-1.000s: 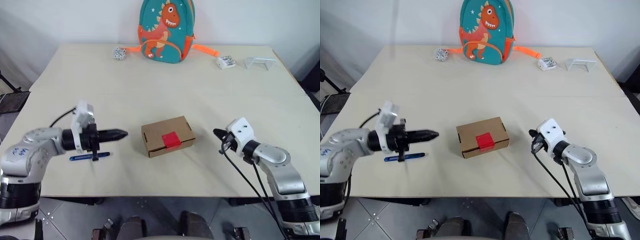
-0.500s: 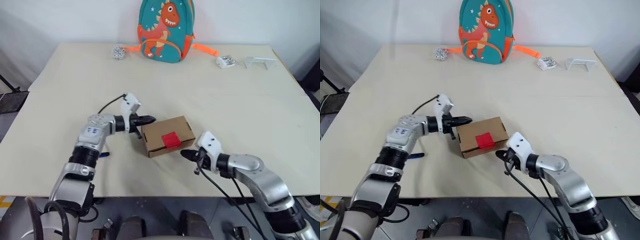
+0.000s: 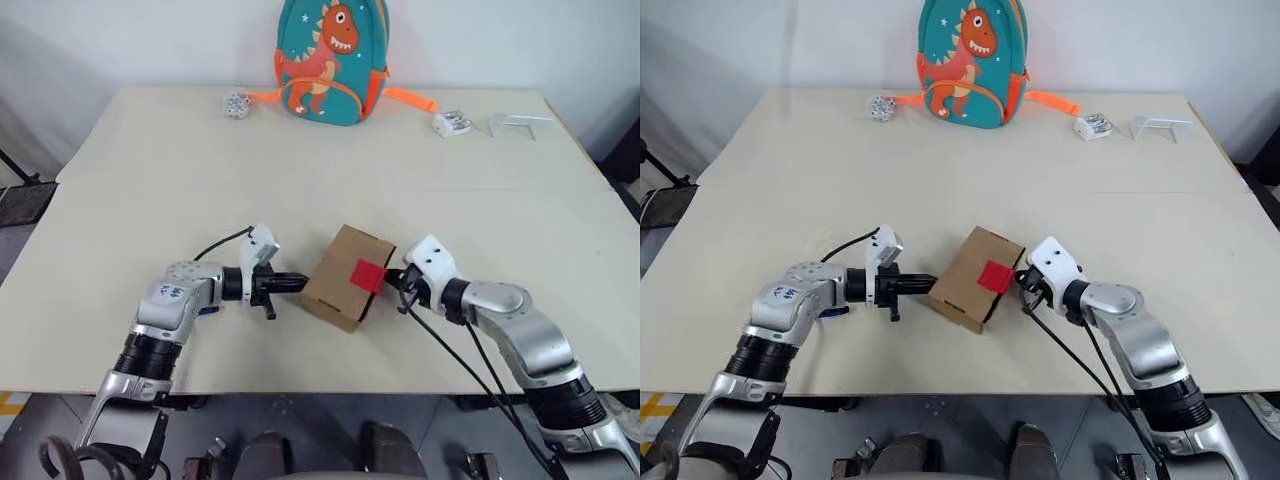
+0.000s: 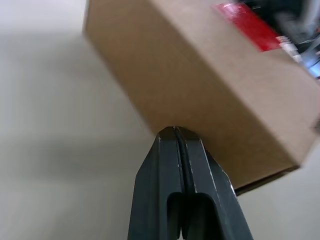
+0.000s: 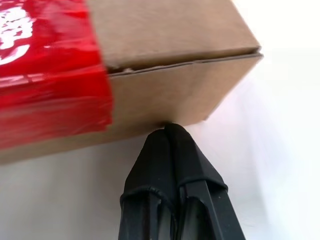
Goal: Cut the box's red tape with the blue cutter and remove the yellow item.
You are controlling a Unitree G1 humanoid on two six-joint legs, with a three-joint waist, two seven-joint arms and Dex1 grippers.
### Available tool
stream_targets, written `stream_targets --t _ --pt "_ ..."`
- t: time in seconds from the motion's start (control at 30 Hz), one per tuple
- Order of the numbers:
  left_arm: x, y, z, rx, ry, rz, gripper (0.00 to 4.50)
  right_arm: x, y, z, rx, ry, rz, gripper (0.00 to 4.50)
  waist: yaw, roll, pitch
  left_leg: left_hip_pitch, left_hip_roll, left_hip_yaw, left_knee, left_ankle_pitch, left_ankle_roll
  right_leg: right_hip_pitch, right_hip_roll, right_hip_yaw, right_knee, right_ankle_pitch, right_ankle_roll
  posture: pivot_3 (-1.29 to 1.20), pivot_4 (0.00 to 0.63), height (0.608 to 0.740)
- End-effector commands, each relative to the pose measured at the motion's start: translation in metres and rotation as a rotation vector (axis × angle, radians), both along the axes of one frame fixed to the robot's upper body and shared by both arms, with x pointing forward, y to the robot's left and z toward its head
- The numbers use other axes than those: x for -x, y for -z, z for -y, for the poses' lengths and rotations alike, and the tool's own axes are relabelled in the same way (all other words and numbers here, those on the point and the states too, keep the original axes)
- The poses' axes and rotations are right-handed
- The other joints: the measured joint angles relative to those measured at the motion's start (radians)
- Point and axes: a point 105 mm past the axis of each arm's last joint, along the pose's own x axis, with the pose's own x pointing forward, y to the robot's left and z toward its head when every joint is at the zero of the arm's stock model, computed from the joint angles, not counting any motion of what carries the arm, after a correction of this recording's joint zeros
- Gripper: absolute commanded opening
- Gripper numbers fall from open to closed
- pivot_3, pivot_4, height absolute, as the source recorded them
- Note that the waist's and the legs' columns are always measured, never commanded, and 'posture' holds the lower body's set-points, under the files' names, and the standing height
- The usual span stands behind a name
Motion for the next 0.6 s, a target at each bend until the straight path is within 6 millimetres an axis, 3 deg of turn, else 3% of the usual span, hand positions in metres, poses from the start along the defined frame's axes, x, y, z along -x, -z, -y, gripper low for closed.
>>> stream_targets --t 0.03,0.3,0.6 --pt "0.013 -0.008 0.015 0.043 0.023 0.004 0.01 -0.01 -0.014 0.004 0.032 -0.033 0.06 0.0 0.0 0.0 0.0 0.0 0.0 0.0 0.0 0.0 0.0 0.0 0.0 0.0 0.0 0.0 0.0 0.0 0.15 0.74" --pt "0.029 -0.003 0.033 0.079 0.02 -0.052 0.01 -0.035 -0.026 -0.007 0.086 -0.123 0.112 0.0 -0.003 0.0 0.0 0.0 0.0 0.0 0.0 0.0 0.0 0.0 0.0 0.0 0.0 0.0 0.0 0.0 0.15 0.74" --pt "0.027 -0.001 0.036 0.078 -0.01 -0.041 0.01 -0.053 -0.032 -0.046 0.086 -0.255 0.161 0.0 -0.006 0.0 0.0 0.001 0.0 0.0 0.0 0.0 0.0 0.0 0.0 0.0 0.001 0.0 0.0 0.0 0.15 0.74"
